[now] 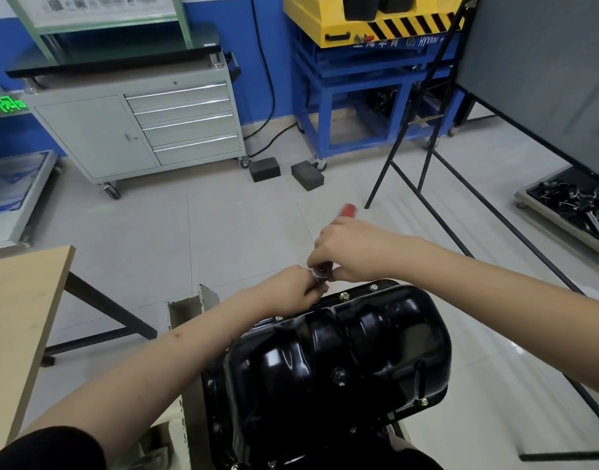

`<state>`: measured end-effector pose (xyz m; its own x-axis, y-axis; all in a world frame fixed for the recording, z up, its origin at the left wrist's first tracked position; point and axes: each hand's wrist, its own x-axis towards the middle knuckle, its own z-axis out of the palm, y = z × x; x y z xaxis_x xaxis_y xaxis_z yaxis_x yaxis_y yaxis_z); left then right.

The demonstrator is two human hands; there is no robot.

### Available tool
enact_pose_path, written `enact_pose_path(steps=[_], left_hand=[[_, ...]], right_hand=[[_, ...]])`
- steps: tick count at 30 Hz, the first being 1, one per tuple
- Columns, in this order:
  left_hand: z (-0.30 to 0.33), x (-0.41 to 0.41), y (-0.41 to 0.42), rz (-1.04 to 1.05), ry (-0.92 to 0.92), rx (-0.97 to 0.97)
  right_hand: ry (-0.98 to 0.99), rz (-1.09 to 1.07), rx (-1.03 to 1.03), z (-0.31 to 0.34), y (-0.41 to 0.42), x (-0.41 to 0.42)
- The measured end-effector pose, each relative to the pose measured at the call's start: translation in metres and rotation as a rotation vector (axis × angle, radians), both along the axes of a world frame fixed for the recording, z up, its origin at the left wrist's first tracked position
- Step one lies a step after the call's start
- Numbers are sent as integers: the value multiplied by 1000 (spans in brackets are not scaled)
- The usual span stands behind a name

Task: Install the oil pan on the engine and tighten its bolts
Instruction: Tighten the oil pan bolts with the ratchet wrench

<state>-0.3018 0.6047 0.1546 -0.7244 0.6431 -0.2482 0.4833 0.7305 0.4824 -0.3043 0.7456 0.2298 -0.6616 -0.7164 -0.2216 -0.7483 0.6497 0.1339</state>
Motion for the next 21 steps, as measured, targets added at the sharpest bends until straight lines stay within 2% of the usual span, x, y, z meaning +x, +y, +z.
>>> enact_pose_path(steps=[3, 9, 14, 21], left_hand=[[1, -1, 0, -12, -20, -1], [0, 0, -3, 22, 13, 10], [-2, -3, 0, -36, -31, 10], [-1, -2, -6, -7, 25, -2]], right_hand=[[49, 15, 0, 0, 0, 1], [21, -168, -23, -4, -3, 7], [102, 64, 27, -4, 0, 4], [44, -167, 4, -5, 0, 7]])
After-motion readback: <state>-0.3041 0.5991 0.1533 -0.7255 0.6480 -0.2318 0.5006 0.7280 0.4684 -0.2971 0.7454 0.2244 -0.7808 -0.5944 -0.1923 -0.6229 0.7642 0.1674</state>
